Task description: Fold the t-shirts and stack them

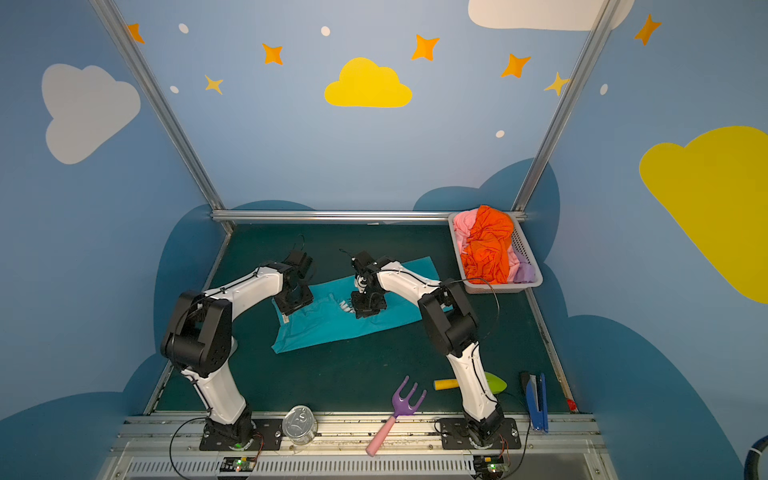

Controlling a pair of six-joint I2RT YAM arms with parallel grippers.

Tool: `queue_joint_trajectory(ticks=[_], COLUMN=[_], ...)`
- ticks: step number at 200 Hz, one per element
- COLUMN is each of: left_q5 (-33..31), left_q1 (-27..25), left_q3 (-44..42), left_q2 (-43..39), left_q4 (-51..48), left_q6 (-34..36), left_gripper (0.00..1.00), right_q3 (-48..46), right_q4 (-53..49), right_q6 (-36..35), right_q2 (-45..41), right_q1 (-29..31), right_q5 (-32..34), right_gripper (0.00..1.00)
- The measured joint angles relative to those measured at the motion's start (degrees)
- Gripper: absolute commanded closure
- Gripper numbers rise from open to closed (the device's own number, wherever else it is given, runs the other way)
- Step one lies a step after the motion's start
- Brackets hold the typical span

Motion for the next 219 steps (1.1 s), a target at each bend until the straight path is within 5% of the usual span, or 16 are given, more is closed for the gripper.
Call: queue_joint_trajectory(ticks=[67, 109, 168, 219], left_q5=[0.37, -1.27, -11.93, -19.67], left_q1=[-0.11, -0.33, -3.78, -4.0], left_q3=[-0.42, -0.61, -5.05, -5.27], left_q2=[0.0, -0.74, -13.7, -10.8], left_q4=[0.09, -0.72, -2.67, -1.68], left_q6=[-0.13, -0.04, -0.48, 0.48], left_gripper=[0.95, 0.96, 0.93, 0.92], right_q3=[0.0, 0.0, 0.0, 0.0], right_q4=[0.0, 0.0, 0.02, 0.02], right_q6=[0.0, 0.0, 0.24, 0.5], right_q2=[0.02, 0.02, 0.04, 0.04], right_q1=[-0.02, -0.02, -0.07, -0.04], right_q5=[0.0, 0.0, -0.42, -1.14], right_gripper=[0.75, 0.75, 0.75, 0.75])
